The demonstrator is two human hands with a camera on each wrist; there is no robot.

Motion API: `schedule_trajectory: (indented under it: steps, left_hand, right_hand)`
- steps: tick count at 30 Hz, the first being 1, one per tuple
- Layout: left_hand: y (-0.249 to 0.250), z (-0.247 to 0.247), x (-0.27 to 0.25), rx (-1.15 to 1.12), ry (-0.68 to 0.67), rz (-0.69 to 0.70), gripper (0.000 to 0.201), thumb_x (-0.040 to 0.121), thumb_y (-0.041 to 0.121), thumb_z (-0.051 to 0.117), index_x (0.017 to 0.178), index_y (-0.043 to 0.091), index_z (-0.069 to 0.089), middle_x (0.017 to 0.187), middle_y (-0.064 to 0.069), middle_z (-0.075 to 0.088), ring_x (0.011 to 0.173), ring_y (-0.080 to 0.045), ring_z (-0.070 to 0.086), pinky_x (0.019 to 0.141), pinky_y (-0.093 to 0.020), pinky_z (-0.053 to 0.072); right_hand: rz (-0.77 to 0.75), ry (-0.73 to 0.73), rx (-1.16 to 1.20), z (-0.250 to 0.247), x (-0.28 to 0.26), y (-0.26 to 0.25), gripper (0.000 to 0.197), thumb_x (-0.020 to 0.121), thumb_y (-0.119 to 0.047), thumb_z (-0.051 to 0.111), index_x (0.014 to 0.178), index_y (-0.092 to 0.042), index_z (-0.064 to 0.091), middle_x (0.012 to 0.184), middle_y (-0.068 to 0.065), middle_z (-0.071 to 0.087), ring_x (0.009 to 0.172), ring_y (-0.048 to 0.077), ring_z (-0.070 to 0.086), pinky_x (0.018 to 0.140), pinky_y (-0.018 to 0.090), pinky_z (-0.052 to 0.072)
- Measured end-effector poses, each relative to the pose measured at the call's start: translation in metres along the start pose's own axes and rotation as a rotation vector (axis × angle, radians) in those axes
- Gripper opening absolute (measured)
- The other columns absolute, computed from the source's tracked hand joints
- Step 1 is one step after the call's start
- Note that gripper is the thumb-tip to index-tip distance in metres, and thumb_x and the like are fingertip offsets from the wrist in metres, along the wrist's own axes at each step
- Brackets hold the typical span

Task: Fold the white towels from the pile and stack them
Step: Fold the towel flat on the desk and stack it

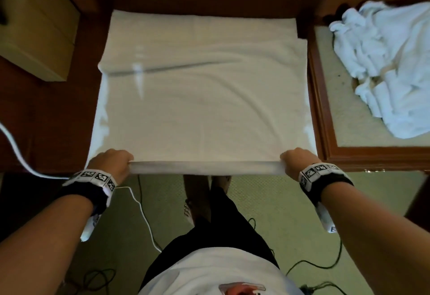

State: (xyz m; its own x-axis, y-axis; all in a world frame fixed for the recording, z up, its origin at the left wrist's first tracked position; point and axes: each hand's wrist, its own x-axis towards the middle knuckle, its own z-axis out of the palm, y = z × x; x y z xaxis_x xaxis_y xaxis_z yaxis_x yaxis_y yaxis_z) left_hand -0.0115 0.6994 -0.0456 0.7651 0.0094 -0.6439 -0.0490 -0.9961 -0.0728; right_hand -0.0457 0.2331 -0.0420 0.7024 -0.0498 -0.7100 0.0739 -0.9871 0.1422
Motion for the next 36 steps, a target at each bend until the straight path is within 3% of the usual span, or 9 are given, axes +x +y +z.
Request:
schedule_trajectory:
  steps: [4, 7, 10, 12, 19, 27, 29, 32, 36]
  left_hand:
    - [-0.002, -0.010, 0.008, 0.010, -0.266, 0.030, 0.030, 0.093, 0.003, 0.046, 0.092, 0.014, 0.074, 0.095, -0.010, 0.072, 0.084, -0.025, 0.067, 0.068, -0.027, 0.047]
    - [-0.011, -0.023, 0.023, -0.018, -0.226, 0.021, 0.034, 0.096, 0.002, 0.043, 0.103, 0.015, 0.073, 0.111, -0.011, 0.071, 0.097, -0.028, 0.066, 0.073, -0.028, 0.048]
    - [-0.021, -0.048, 0.044, -0.069, -0.107, -0.051, 0.042, 0.102, 0.006, 0.037, 0.133, 0.020, 0.062, 0.140, -0.011, 0.058, 0.122, -0.032, 0.058, 0.096, -0.035, 0.049]
    - [-0.027, -0.068, 0.061, -0.073, -0.036, -0.067, 0.042, 0.102, 0.006, 0.037, 0.135, 0.019, 0.060, 0.140, -0.014, 0.057, 0.122, -0.035, 0.058, 0.099, -0.038, 0.050]
    - [-0.023, -0.129, 0.114, -0.142, 0.119, -0.100, 0.031, 0.102, 0.012, 0.044, 0.126, 0.015, 0.064, 0.129, -0.027, 0.058, 0.107, -0.046, 0.060, 0.086, -0.044, 0.054]
    - [-0.008, -0.148, 0.167, -0.104, 0.184, -0.067, 0.021, 0.094, 0.005, 0.051, 0.075, 0.014, 0.054, 0.088, -0.022, 0.063, 0.074, -0.037, 0.055, 0.080, -0.051, 0.054]
    - [-0.002, -0.133, 0.167, -0.050, 0.290, -0.084, 0.015, 0.088, 0.006, 0.057, 0.095, 0.018, 0.064, 0.108, -0.019, 0.064, 0.093, -0.042, 0.058, 0.085, -0.050, 0.048]
    - [0.010, -0.097, 0.154, -0.028, 0.487, -0.027, 0.058, 0.085, 0.022, 0.068, 0.139, 0.015, 0.048, 0.145, -0.018, 0.045, 0.127, -0.043, 0.043, 0.096, -0.057, 0.038]
    - [0.029, -0.029, 0.125, -0.094, 0.396, 0.078, 0.072, 0.095, 0.057, 0.045, 0.157, 0.028, 0.022, 0.166, -0.010, 0.015, 0.147, -0.041, 0.020, 0.112, -0.062, 0.025]
  right_hand:
    - [0.029, -0.114, 0.068, -0.003, 0.006, 0.010, 0.026, 0.089, -0.007, 0.049, 0.102, -0.014, 0.070, 0.116, 0.010, 0.068, 0.109, 0.029, 0.064, 0.090, 0.033, 0.051]
    - [0.069, -0.050, 0.085, -0.025, 0.015, 0.019, 0.026, 0.088, -0.006, 0.045, 0.098, -0.016, 0.067, 0.114, 0.011, 0.067, 0.105, 0.031, 0.065, 0.087, 0.035, 0.052]
    - [0.118, 0.103, 0.101, -0.060, 0.029, 0.026, 0.026, 0.088, -0.006, 0.044, 0.102, -0.015, 0.065, 0.111, 0.013, 0.066, 0.101, 0.033, 0.065, 0.083, 0.036, 0.052]
    - [0.132, 0.180, 0.113, -0.083, 0.041, 0.030, 0.025, 0.087, -0.006, 0.045, 0.102, -0.014, 0.064, 0.109, 0.015, 0.065, 0.098, 0.034, 0.064, 0.080, 0.036, 0.051]
    - [0.139, 0.328, 0.162, -0.142, 0.090, 0.039, 0.019, 0.086, -0.004, 0.048, 0.095, -0.010, 0.064, 0.098, 0.020, 0.064, 0.089, 0.039, 0.062, 0.070, 0.036, 0.047]
    - [0.123, 0.353, 0.159, -0.152, 0.159, 0.043, 0.021, 0.084, -0.001, 0.049, 0.099, -0.006, 0.064, 0.099, 0.017, 0.063, 0.089, 0.036, 0.057, 0.073, 0.039, 0.045]
    - [0.089, 0.503, 0.167, -0.137, 0.167, 0.043, 0.026, 0.082, -0.001, 0.053, 0.104, -0.003, 0.066, 0.108, 0.017, 0.061, 0.104, 0.039, 0.055, 0.084, 0.046, 0.044]
    - [0.069, 0.751, 0.271, -0.104, 0.166, 0.028, 0.045, 0.078, -0.007, 0.058, 0.123, -0.009, 0.062, 0.138, 0.016, 0.051, 0.123, 0.041, 0.044, 0.099, 0.052, 0.035]
    - [-0.007, 0.660, 0.343, -0.050, 0.141, -0.010, 0.058, 0.094, -0.043, 0.042, 0.148, -0.023, 0.038, 0.161, 0.011, 0.022, 0.143, 0.037, 0.025, 0.107, 0.052, 0.026]
